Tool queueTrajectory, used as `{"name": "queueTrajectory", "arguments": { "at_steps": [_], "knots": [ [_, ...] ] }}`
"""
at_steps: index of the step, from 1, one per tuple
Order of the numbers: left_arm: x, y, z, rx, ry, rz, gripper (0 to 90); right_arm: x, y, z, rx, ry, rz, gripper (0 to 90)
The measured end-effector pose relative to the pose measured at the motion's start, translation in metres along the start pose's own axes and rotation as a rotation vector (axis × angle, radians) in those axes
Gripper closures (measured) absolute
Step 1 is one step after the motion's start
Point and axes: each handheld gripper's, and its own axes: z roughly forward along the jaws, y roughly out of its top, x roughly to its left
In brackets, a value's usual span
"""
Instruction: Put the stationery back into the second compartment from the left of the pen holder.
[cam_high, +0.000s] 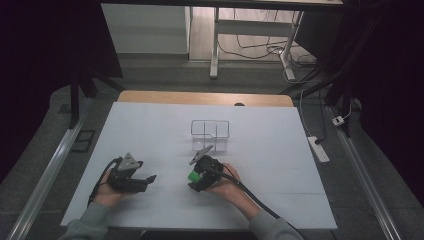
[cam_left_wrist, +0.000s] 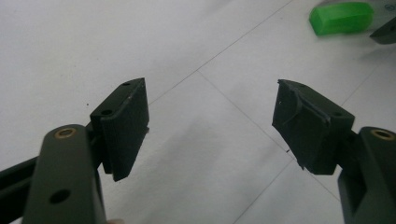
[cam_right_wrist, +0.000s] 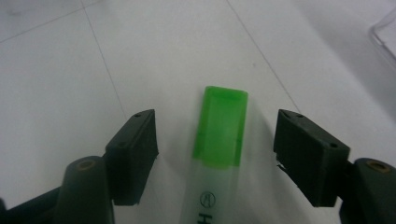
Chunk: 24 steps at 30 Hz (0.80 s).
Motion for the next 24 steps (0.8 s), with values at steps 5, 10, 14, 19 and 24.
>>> {"name": "queueTrajectory", "arguments": {
  "at_steps": [5,10,14,19,24],
  "knots": [
    [-0.0001,-0.0002,-0.0003,0.001,-0.001,0.003,27.2,0.0042,0.0016,0.0028,0.024,-0.021,-0.026,40.0],
    [0.0002,-0.0003,-0.0014,-0.002,-0.001,0.000,27.2,0.0073,0.0024,0.0014,0.041,-0.042,-0.039,56.2],
    [0.0004,-0.0006,-0.0015,-0.002,0.000,-0.003,27.2,0.0084,0.0023,0.0011,0.041,-0.048,-0.031,64.1],
    [0.0003,-0.0008,-0.0013,0.000,0.000,-0.003,27.2,0.0056,0.0013,0.0005,0.038,-0.042,-0.027,66.5],
    [0.0006,-0.0013,-0.0016,-0.001,0.001,-0.007,27.3,0.0068,0.0013,-0.0006,0.035,-0.043,-0.051,66.6]
  ]
}}
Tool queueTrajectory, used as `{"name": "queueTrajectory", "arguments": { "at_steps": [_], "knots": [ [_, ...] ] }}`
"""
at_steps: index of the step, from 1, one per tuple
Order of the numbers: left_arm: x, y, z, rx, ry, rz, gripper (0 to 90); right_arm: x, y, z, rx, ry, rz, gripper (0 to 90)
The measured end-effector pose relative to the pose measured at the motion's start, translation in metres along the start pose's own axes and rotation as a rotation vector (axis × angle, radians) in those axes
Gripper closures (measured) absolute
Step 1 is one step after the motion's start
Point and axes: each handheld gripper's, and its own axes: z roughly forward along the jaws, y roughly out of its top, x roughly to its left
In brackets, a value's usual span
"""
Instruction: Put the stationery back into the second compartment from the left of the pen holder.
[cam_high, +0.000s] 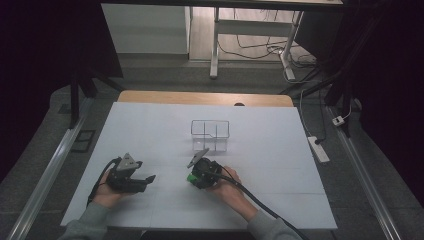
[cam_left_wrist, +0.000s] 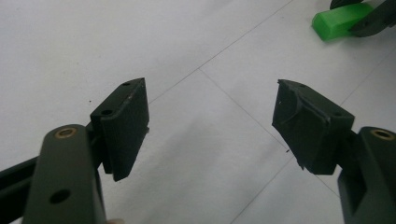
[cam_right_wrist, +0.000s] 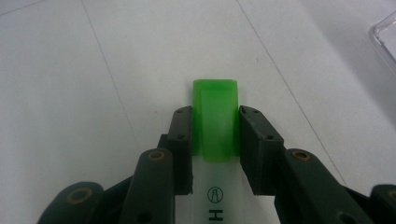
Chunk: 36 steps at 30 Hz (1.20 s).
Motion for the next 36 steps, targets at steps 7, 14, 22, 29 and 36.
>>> {"name": "queueTrajectory", "arguments": {
  "at_steps": [7,14,22,29,36],
  "knots": [
    [-0.001,0.000,0.001,0.007,-0.001,0.004,27.3,-0.003,0.000,-0.010,-0.052,0.008,0.007,66.6],
    [0.000,0.000,0.001,0.008,0.001,0.005,27.4,-0.007,0.002,-0.029,-0.127,0.010,0.032,66.6],
    [0.000,0.000,0.001,0.006,0.003,0.006,27.4,-0.010,0.003,-0.047,-0.201,0.014,0.062,66.5],
    [0.000,0.000,0.001,0.005,0.006,0.008,27.4,-0.014,0.002,-0.056,-0.241,0.016,0.066,66.5],
    [0.000,0.000,0.000,0.003,0.006,0.007,27.4,-0.015,0.002,-0.068,-0.294,0.005,0.070,66.5]
  ]
}}
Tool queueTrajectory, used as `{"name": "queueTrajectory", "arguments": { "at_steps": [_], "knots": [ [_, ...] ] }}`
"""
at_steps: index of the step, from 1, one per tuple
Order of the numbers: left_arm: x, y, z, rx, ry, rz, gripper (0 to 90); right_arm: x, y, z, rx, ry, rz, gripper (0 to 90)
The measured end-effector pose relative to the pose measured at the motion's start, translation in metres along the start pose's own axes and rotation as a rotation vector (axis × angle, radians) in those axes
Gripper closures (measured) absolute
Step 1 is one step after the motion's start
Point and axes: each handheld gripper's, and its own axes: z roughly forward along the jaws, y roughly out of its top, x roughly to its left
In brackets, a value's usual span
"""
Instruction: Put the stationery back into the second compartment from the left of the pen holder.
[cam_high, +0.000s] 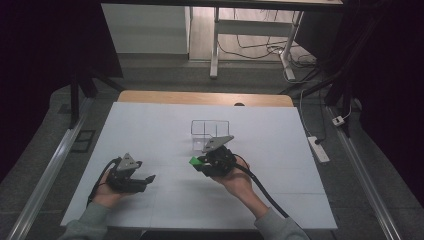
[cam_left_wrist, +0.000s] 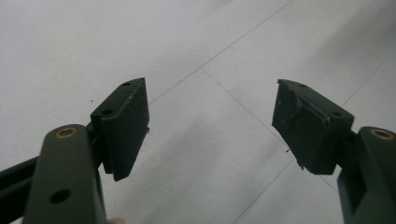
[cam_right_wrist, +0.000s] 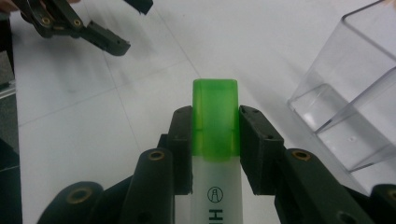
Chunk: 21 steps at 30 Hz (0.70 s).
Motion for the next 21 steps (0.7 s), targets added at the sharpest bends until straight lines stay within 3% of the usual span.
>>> {"name": "queueTrajectory", "arguments": {
  "at_steps": [11,21],
  "knots": [
    [0.000,0.001,0.000,-0.003,0.001,0.002,27.4,-0.010,0.002,-0.017,-0.088,0.004,0.034,66.4],
    [0.001,0.001,0.000,-0.011,-0.002,-0.006,27.4,-0.016,0.005,-0.033,-0.162,-0.034,0.036,66.4]
  ]
}}
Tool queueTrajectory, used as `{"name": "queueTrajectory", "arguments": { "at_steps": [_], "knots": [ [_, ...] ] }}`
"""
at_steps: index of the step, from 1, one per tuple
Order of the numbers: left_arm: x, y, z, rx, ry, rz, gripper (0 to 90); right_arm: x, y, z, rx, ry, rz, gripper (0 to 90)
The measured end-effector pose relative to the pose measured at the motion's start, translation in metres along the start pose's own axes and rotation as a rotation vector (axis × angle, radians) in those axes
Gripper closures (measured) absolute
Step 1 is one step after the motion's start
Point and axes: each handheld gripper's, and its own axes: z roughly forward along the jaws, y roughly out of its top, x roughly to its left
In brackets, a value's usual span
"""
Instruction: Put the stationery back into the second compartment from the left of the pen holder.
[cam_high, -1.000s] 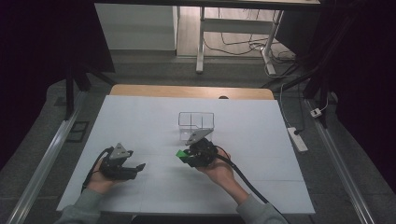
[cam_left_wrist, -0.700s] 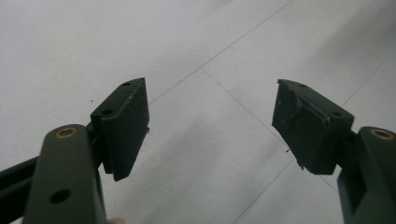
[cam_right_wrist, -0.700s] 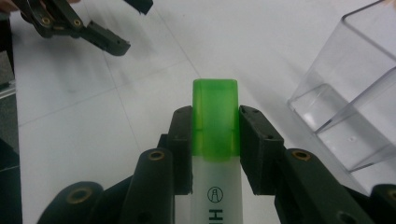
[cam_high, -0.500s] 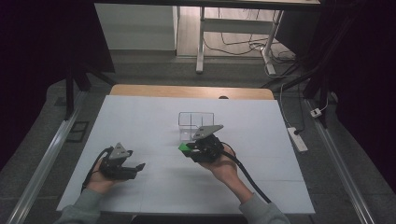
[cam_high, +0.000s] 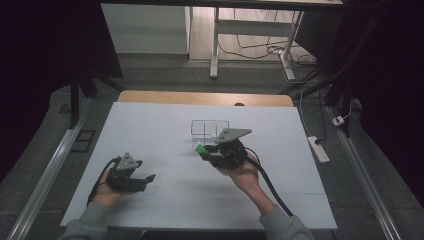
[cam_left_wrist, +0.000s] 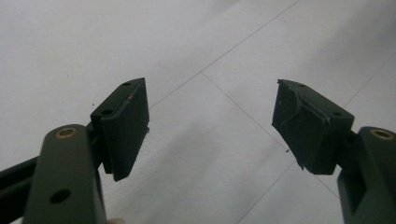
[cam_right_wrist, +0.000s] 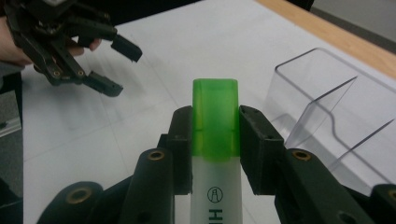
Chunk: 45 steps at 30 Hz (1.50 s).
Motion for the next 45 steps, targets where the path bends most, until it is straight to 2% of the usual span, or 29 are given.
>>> {"name": "queueTrajectory", "arguments": {
  "at_steps": [5,8,14,21,29,35,40,45],
  "knots": [
    [-0.001,0.000,-0.001,-0.004,0.001,-0.003,27.3,-0.007,0.004,-0.006,-0.044,-0.026,0.000,66.4],
    [-0.002,0.001,-0.002,-0.012,0.000,-0.003,27.3,-0.013,0.007,-0.009,-0.081,-0.034,0.018,66.4],
    [-0.001,0.001,-0.001,-0.007,-0.003,0.001,27.3,-0.023,0.019,-0.010,-0.142,-0.064,0.029,66.4],
    [-0.001,0.001,0.000,-0.002,-0.004,0.008,27.4,-0.045,0.030,-0.004,-0.180,-0.101,0.057,66.4],
    [-0.001,0.001,0.000,0.001,-0.005,0.010,27.4,-0.064,0.050,0.016,-0.233,-0.110,0.080,66.4],
    [0.000,0.000,0.001,0.001,-0.009,0.011,27.4,-0.077,0.052,0.031,-0.252,-0.121,0.088,66.3],
    [0.001,0.000,0.002,0.006,-0.009,0.013,27.4,-0.090,0.049,0.049,-0.260,-0.114,0.116,66.3],
    [0.002,-0.001,0.003,0.013,-0.009,0.013,27.4,-0.097,0.047,0.055,-0.268,-0.123,0.124,66.2]
  ]
}}
